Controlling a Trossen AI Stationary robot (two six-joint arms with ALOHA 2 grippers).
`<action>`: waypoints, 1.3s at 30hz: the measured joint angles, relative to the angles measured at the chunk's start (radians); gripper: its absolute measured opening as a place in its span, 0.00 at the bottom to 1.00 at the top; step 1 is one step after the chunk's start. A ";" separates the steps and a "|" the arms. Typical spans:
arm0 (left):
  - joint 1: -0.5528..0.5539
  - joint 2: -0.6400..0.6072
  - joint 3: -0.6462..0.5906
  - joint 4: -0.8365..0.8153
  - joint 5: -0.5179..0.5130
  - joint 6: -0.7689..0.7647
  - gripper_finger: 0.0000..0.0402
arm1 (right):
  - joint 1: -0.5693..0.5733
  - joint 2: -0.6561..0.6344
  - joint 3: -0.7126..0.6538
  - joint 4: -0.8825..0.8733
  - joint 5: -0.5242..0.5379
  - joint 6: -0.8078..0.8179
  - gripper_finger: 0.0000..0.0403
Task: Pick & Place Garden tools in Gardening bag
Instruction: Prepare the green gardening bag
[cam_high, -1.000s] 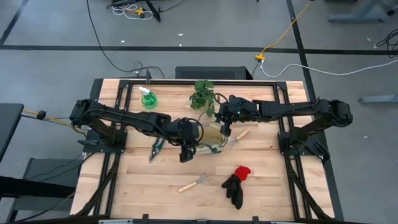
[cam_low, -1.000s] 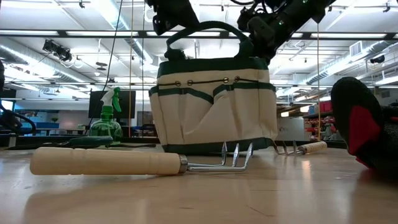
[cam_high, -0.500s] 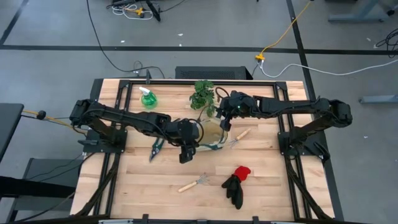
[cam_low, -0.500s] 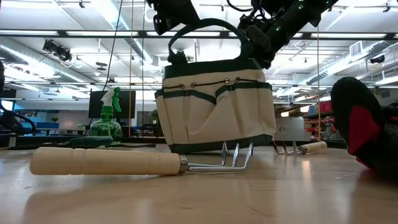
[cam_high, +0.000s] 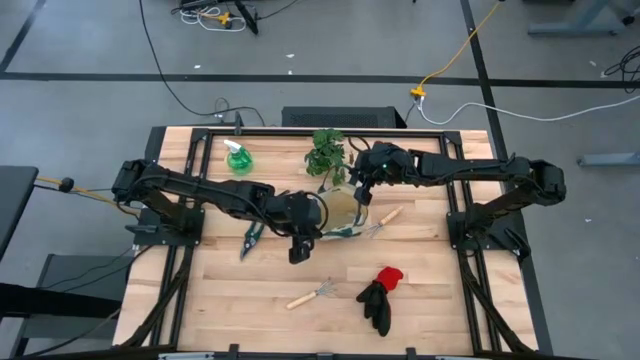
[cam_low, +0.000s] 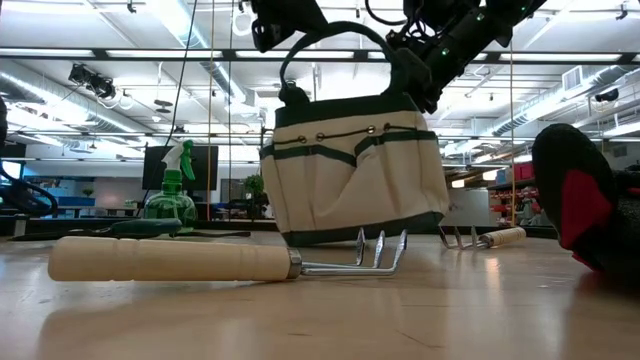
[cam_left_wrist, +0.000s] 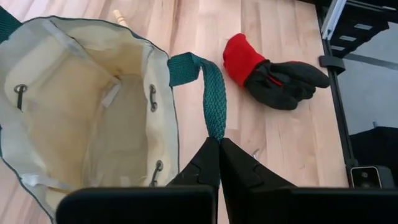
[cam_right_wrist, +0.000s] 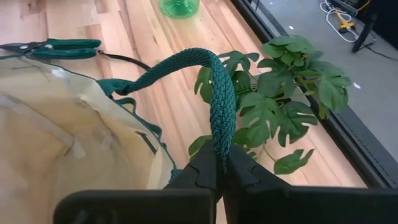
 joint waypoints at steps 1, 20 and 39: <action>0.000 0.000 0.000 0.000 -0.001 0.000 0.02 | 0.000 0.000 0.000 0.000 0.000 0.000 0.01; 0.001 0.000 0.000 0.002 -0.003 0.001 0.05 | 0.002 0.000 0.000 0.000 -0.026 0.000 0.01; 0.007 0.000 0.000 0.000 -0.067 0.053 0.28 | 0.002 0.000 0.000 0.000 -0.026 0.000 0.01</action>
